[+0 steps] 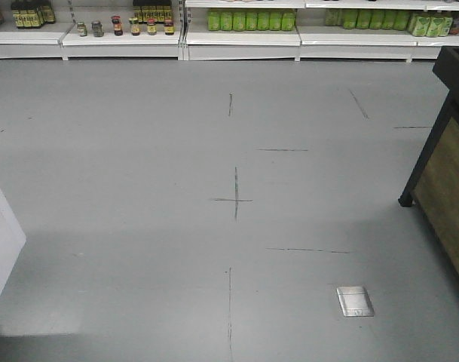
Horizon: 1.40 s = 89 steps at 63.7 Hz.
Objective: Pick three apples into basket with both arms
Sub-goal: 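Drive the base forward along the aisle toward the fruit tables, then turn the base and drive up to the light-blue basket on the table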
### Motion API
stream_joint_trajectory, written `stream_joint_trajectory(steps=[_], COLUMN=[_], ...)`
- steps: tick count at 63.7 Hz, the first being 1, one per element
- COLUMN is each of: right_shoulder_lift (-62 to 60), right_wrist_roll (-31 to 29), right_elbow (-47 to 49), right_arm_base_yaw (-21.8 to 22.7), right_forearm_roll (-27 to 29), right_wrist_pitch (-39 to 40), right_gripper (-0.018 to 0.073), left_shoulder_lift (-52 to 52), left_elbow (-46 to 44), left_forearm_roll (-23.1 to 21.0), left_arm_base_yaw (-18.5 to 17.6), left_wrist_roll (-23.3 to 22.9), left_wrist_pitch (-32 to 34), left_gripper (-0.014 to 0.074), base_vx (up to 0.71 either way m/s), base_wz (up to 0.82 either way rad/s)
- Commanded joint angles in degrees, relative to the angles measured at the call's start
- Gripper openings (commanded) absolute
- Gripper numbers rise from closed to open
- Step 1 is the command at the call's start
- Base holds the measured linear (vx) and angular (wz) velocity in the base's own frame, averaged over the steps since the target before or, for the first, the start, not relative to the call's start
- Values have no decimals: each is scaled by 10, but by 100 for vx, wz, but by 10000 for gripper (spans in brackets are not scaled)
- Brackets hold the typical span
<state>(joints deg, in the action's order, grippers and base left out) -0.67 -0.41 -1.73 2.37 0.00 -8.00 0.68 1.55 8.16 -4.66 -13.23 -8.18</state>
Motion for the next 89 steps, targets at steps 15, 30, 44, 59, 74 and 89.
stream_joint_trajectory(steps=[15, 30, 44, 59, 74, 89], right_shoulder_lift=[-8, -8, -8, -8, -8, -8], right_wrist_roll=[0, 0, 0, 0, 0, 0], right_elbow=[-7, -7, -7, -7, -7, -7], right_arm_base_yaw=[3, 3, 3, 3, 3, 3], right_forearm_roll=[0, 0, 0, 0, 0, 0], right_wrist_pitch=[45, 45, 45, 45, 45, 45], right_gripper=[-8, -8, -8, -8, -8, -8], left_shoulder_lift=[9, 9, 9, 9, 9, 9], left_elbow=[3, 3, 3, 3, 3, 3], left_forearm_roll=[-4, -4, -4, -4, -4, -4], left_arm_base_yaw=[-2, -2, -2, -2, -2, -2], left_wrist_roll=[-1, -1, -1, -1, -1, -1], left_wrist_pitch=[45, 45, 45, 45, 45, 45], left_gripper=[-6, -6, -6, -6, -6, -6], base_vx=[1, 2, 3, 4, 5, 6], base_wz=[-5, -6, -12, -16, -20, -24])
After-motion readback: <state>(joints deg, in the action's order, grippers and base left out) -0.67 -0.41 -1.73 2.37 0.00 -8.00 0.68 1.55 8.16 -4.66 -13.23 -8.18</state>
